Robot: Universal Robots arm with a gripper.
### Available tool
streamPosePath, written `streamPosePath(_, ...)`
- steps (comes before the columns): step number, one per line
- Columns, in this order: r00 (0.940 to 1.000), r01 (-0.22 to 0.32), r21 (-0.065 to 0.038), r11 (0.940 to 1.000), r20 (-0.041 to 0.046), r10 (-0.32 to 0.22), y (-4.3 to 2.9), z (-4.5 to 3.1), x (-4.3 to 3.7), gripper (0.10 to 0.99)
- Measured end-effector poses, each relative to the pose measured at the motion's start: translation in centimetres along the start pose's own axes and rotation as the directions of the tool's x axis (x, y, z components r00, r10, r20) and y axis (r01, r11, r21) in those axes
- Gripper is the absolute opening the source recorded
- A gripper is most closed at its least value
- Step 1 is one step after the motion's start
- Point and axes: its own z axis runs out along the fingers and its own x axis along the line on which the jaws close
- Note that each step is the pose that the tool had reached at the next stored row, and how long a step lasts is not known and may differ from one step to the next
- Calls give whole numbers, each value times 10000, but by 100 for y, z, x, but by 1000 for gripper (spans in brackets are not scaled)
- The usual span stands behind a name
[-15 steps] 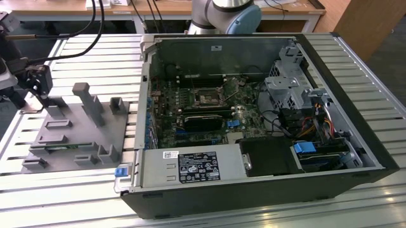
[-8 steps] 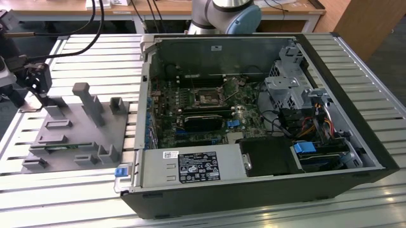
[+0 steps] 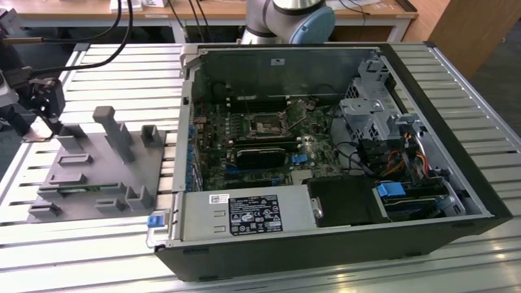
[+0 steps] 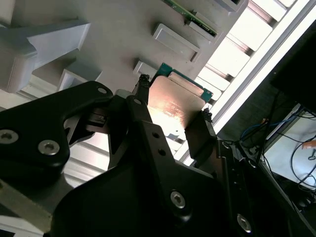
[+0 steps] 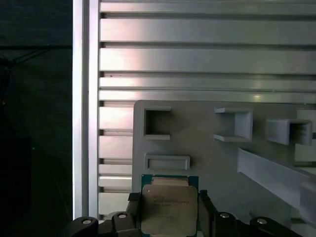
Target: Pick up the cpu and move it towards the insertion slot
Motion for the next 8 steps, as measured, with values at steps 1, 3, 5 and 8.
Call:
streamPosePath(1,10000,0,10,10000,-1,0,2,-8,0,541)
streamPosePath(3,10000,0,29,10000,-1,0,6,-21,0,541)
streamPosePath(5,10000,0,49,10000,0,0,11,-34,0,541)
streamPosePath(8,10000,-1,76,10000,0,1,18,-53,0,541)
